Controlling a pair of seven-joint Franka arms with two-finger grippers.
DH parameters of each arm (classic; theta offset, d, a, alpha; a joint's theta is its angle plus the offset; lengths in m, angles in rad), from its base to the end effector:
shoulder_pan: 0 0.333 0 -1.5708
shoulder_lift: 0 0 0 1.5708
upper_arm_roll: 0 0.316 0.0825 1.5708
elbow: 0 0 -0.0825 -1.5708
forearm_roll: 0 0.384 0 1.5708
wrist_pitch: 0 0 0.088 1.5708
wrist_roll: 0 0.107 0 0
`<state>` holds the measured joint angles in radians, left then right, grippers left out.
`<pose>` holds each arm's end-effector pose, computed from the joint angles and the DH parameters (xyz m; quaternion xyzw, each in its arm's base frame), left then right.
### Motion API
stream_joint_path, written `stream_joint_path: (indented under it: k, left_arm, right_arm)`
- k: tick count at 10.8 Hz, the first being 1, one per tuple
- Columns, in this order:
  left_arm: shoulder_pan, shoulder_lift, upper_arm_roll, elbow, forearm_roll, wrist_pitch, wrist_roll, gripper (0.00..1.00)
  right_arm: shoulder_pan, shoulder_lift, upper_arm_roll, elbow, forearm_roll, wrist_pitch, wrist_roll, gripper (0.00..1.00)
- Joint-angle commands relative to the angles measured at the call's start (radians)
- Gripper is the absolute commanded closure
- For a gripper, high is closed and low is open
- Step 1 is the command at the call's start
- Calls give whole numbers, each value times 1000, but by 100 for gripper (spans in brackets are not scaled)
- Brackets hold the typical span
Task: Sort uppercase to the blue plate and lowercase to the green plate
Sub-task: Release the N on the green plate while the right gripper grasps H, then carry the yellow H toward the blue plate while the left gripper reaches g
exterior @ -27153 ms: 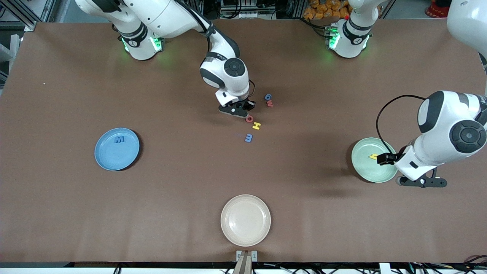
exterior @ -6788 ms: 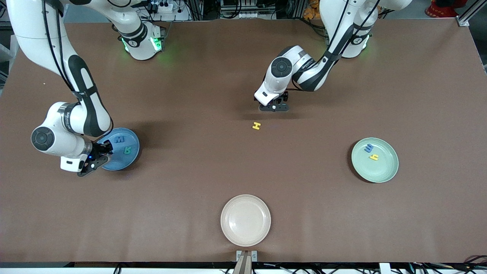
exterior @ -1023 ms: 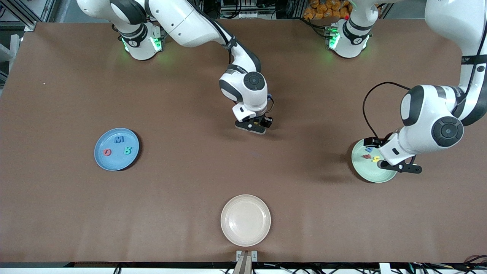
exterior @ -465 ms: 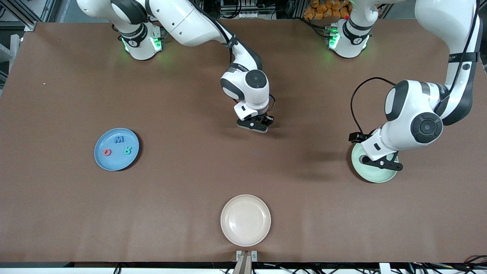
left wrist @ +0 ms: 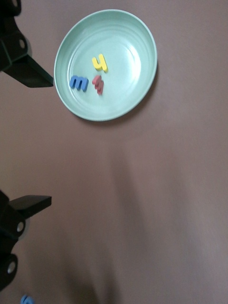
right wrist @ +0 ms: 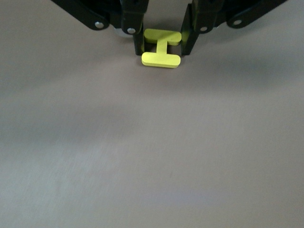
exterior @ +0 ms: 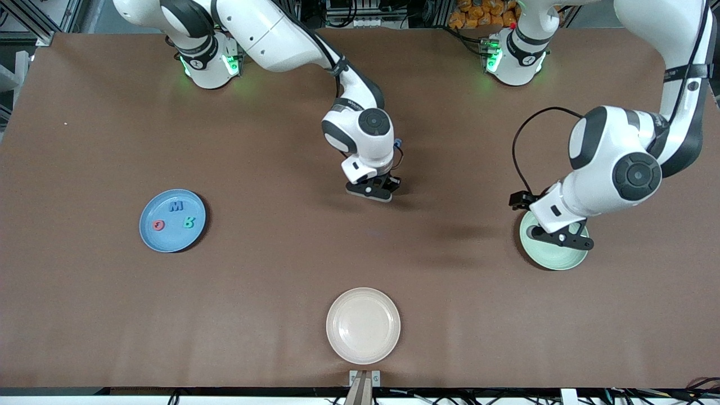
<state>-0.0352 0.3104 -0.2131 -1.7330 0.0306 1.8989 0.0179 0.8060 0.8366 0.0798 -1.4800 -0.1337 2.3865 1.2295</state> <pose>0.6096 -0.1419 0.3927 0.9882 -0.1355 -0.0702 0.0105 0.4665 0.5530 0.1843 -0.9895 0.1385 -0.0341 0.0230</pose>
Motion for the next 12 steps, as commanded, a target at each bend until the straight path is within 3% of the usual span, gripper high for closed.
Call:
stream_joint_path:
  k: [1, 7, 11, 12]
  left_arm:
    - [-14, -48, -43, -7, -44, -53, -30, 0]
    - [-74, -65, -245, -65, -55, -49, -242, 0]
    - [-75, -57, -379, -181, -51, 155, -386, 0]
    - [-86, -50, -405, -203, -41, 193, -394, 0]
  right_arm:
    - [-56, -11, 15, 17, -17, -39, -86, 89]
    - [-229, -54, 44, 18, -9, -156, -405, 90]
    - [-332, -89, 44, 12, 9, -242, -641, 90]
    - [-370, -105, 41, 6, 73, -245, -744, 90]
